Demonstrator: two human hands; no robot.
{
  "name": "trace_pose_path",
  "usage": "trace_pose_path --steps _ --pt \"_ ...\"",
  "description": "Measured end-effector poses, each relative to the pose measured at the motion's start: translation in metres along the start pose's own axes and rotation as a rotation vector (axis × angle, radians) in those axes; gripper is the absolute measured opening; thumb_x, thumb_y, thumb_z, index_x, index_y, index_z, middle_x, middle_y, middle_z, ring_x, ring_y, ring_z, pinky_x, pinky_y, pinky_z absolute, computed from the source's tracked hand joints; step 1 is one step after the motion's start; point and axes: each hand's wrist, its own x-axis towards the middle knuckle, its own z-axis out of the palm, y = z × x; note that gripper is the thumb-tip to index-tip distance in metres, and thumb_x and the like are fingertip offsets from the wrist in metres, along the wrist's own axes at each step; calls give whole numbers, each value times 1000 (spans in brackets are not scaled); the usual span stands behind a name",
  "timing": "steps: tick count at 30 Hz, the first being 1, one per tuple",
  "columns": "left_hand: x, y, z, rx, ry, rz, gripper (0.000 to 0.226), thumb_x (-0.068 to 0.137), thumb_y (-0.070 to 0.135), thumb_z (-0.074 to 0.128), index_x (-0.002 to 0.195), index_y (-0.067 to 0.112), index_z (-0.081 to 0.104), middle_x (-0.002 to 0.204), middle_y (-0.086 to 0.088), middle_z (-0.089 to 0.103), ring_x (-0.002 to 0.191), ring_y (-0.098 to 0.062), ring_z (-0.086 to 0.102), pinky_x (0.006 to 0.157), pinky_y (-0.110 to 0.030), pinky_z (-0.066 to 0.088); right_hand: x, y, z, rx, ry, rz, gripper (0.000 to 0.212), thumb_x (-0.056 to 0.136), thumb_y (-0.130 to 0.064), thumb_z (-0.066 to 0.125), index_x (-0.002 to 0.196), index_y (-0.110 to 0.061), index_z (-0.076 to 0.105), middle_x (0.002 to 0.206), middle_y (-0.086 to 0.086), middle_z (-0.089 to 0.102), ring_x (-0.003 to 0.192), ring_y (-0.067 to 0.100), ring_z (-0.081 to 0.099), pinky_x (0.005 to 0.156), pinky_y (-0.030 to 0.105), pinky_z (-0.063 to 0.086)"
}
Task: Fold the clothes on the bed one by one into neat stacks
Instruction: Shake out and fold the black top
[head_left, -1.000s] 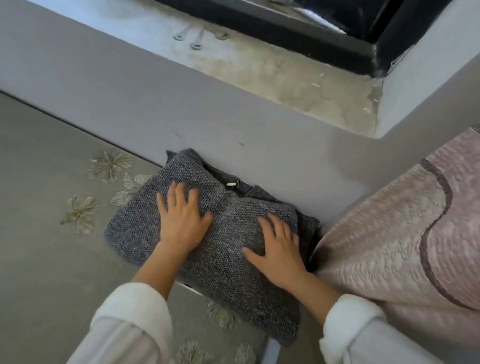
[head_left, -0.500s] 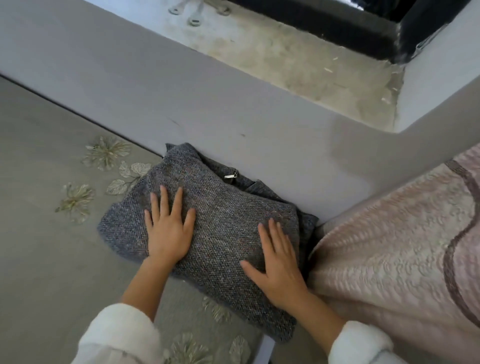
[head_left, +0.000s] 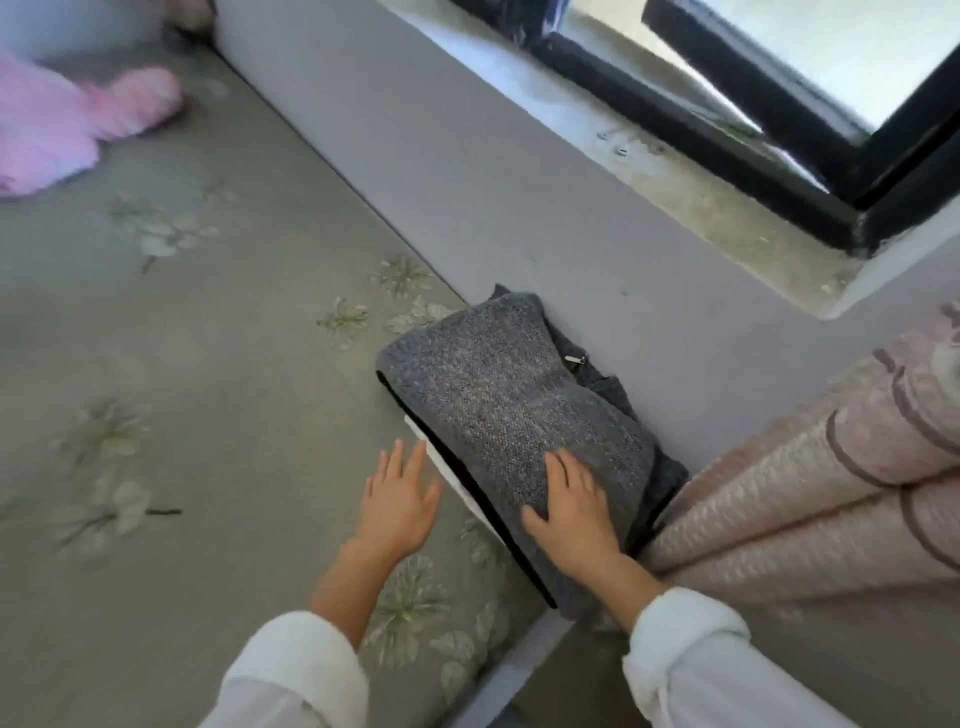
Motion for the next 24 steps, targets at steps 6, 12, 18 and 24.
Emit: trace_pose_path --steps 6,12,18,24 --pt "-141 -84 -22 -155 68 -223 57 101 33 35 152 18 15 158 -11 15 145 -27 14 115 -37 15 -77 -113 31 -47 -178 -199 62 94 -40 52 143 -12 28 150 6 25 137 26 26 109 40 28" --pt "-304 -204 -43 -154 266 -424 55 99 34 39 149 16 26 152 -9 33 137 -29 29 111 -35 25 -178 -246 88 -49 -306 -477 64 92 -36 54 146 -10 29 150 8 29 137 27 28 111 38 27" --pt "-485 -316 -37 -223 457 -703 51 98 31 41 145 15 33 148 -7 38 135 -27 30 110 -33 25 -303 -377 162 -124 -472 -807 63 93 -39 51 146 -13 29 148 7 31 135 26 32 109 38 31" --pt "-643 -391 -40 -319 626 -969 49 97 29 41 144 16 34 148 -6 37 137 -26 26 110 -33 26 -417 -492 216 -258 -565 -1120 64 93 -38 52 146 -11 31 148 10 33 134 28 36 108 36 34"
